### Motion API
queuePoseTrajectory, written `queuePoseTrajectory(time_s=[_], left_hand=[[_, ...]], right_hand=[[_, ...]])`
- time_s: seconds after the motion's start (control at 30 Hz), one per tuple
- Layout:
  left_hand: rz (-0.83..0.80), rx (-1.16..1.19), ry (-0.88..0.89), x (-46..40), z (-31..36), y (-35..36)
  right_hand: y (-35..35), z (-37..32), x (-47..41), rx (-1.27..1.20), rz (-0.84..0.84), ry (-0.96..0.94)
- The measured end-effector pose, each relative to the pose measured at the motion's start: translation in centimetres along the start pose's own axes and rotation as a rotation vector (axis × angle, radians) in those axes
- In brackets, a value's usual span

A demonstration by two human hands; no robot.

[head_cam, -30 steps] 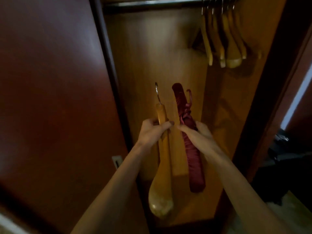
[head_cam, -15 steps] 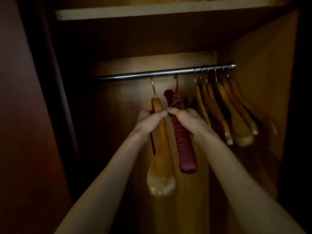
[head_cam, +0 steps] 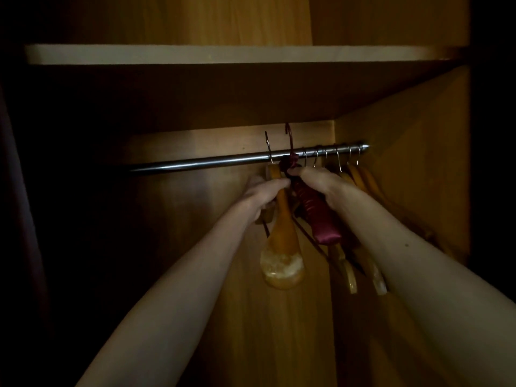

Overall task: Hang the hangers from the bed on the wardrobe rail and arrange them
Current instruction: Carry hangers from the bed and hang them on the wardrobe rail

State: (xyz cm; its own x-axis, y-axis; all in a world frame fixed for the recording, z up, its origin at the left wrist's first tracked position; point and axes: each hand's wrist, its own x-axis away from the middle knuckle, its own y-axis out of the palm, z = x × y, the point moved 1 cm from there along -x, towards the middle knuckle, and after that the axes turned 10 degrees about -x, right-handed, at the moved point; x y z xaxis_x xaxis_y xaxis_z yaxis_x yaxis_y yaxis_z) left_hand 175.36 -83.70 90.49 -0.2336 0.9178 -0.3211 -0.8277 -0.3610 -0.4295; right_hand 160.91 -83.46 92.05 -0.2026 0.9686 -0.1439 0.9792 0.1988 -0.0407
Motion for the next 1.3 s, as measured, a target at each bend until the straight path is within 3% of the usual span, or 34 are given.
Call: queuePoseTrajectory(time_s=[0.3, 0.63, 0.87, 1.17, 1.3], left_hand=[[-0.065, -0.008, -0.018, -0.7, -2.2, 2.2], [-0.048, -0.065, 0.028, 0.4, -3.6, 1.8], [0.058, 0.004, 0.035, 1.3, -5.1, 2.1], [0.199, 0.304, -0.043, 6.1, -9.8, 4.4], [0.321, 0.551, -0.022, 9.8, -13.7, 6.6]], right_hand=[[-0.4, -0.3, -1.6, 0.216, 0.017, 0.126], [1.2, 0.6, -2.1, 0.295, 0.077, 0.091], [1.5, 4.1, -0.7, 0.096, 0.067, 0.056], [2.2, 11.3, 6.7, -0.078, 0.114, -0.181], [1.4, 17.1, 9.3, -0.083, 0.037, -0.12]])
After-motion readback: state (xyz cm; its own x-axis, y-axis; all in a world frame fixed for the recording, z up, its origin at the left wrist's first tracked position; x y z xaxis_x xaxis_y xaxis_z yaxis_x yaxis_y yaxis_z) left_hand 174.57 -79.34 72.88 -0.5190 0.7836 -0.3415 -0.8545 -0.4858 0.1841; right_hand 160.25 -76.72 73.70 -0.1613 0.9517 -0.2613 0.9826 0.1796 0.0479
